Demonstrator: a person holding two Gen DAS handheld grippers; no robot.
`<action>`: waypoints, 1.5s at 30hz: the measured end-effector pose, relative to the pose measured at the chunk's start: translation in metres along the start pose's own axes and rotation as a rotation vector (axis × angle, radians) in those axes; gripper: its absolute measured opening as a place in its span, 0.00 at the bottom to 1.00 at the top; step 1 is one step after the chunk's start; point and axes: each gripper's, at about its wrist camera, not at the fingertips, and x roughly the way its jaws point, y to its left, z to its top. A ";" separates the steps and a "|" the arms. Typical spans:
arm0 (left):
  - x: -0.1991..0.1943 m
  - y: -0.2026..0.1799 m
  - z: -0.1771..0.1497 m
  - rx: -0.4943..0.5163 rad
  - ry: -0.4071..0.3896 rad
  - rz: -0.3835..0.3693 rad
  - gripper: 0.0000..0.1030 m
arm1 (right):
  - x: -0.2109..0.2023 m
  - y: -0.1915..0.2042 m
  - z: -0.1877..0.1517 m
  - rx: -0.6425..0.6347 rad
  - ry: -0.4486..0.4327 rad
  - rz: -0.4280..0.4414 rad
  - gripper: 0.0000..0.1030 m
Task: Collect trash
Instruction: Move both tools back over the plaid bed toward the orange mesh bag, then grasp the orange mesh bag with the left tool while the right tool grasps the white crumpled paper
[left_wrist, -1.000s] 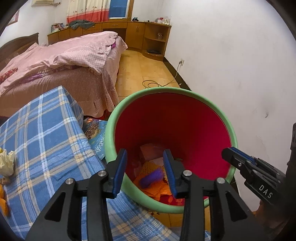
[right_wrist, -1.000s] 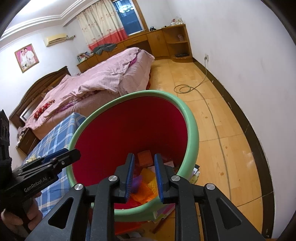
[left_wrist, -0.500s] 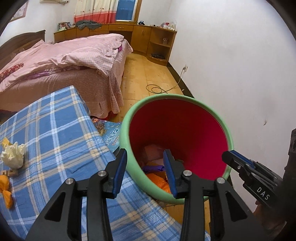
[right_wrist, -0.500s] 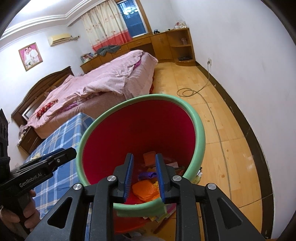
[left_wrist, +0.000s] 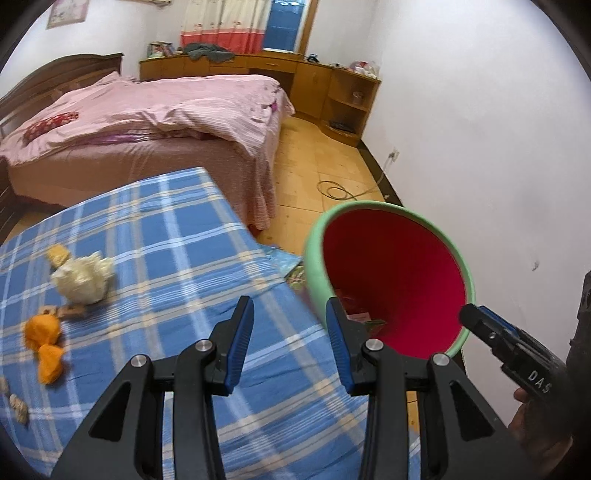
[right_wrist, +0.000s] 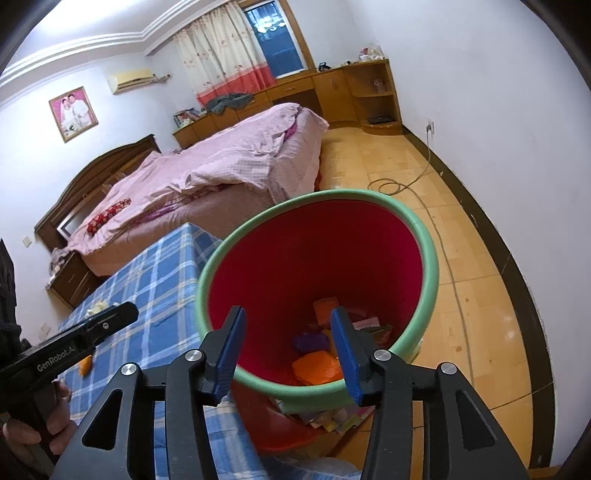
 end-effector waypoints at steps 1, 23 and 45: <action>-0.003 0.006 -0.002 -0.009 -0.003 0.007 0.39 | -0.001 0.002 -0.001 0.004 -0.003 0.006 0.53; -0.041 0.147 -0.023 -0.198 -0.035 0.234 0.41 | 0.008 0.047 -0.021 -0.006 0.047 0.030 0.67; -0.003 0.225 -0.042 -0.310 0.055 0.361 0.57 | 0.034 0.076 -0.030 -0.066 0.124 0.029 0.67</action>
